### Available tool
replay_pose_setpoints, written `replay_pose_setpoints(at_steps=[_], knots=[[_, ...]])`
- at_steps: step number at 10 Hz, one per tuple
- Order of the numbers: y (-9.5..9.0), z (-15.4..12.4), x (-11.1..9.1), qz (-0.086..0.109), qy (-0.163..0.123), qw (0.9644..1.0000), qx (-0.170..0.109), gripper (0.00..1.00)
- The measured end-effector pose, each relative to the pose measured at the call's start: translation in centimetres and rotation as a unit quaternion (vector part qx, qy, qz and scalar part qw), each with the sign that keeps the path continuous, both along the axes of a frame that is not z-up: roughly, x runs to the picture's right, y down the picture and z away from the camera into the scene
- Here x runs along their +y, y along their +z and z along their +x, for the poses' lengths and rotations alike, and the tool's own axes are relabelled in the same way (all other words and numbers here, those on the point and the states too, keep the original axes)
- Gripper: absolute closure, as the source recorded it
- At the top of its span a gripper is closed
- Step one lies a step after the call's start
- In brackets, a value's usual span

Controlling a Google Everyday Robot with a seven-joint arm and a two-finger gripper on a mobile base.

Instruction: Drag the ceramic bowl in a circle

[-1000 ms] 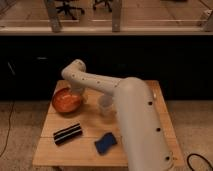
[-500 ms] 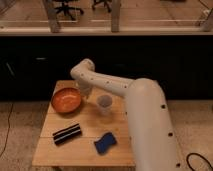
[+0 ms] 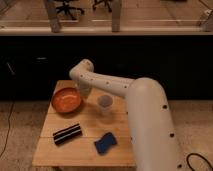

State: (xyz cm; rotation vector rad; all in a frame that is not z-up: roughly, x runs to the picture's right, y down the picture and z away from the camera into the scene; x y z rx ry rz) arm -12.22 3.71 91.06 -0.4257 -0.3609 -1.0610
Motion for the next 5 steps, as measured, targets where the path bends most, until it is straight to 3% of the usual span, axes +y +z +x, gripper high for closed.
replay_pose_setpoints(at_steps=[2,4,5], knots=[[-0.19,0.05,0.07,0.002,0.002,1.0,0.001,0.76],[-0.33,-0.04,0.02,0.003,0.005,1.0,0.004,0.85],[-0.4,-0.14,0.05,0.004,0.005,1.0,0.004,0.83]])
